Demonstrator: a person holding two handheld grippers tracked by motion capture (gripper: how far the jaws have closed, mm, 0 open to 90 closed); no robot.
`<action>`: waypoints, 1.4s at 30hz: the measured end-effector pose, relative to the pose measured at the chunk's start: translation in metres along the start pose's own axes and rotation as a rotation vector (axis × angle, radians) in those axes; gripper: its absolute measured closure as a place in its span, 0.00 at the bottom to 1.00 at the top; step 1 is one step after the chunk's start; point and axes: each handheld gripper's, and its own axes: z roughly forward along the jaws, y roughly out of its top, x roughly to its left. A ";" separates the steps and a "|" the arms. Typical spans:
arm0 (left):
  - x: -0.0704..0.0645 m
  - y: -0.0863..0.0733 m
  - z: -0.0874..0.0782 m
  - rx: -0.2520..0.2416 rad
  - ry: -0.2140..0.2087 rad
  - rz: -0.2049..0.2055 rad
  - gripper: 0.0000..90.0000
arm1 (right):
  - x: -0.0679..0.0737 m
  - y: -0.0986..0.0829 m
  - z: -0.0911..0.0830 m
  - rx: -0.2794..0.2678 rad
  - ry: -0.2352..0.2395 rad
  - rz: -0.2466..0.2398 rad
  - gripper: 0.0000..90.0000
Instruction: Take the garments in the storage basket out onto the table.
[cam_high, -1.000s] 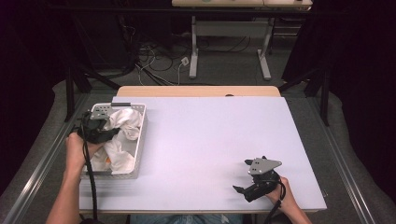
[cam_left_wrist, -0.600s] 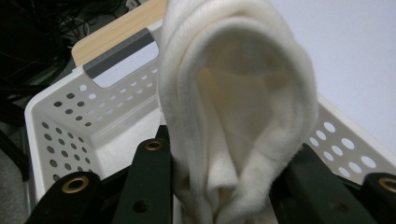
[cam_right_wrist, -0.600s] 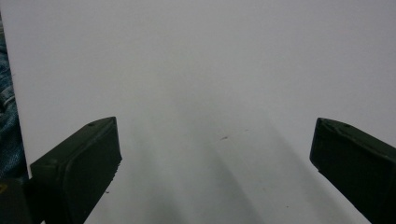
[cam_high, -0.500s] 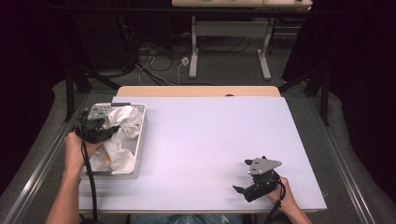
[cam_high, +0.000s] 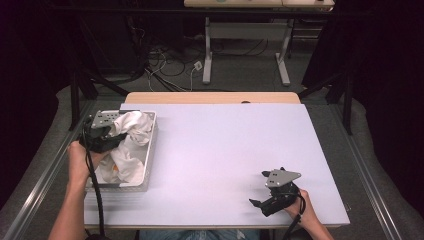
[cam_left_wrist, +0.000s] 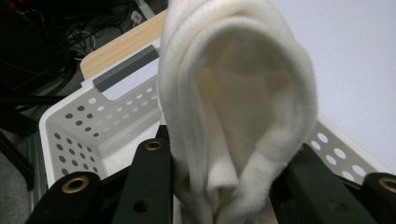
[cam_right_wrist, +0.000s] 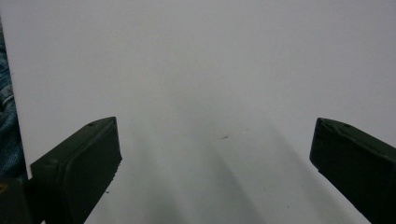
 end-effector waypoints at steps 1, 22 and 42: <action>0.001 0.000 -0.001 -0.008 0.006 0.010 0.76 | 0.000 0.000 0.000 0.002 0.002 0.000 0.02; -0.005 0.009 -0.014 -0.071 0.031 0.039 0.76 | 0.000 0.000 0.000 0.006 0.002 0.001 0.02; -0.014 0.020 -0.018 -0.090 0.012 0.078 0.76 | 0.000 0.001 0.001 0.005 -0.003 0.000 0.02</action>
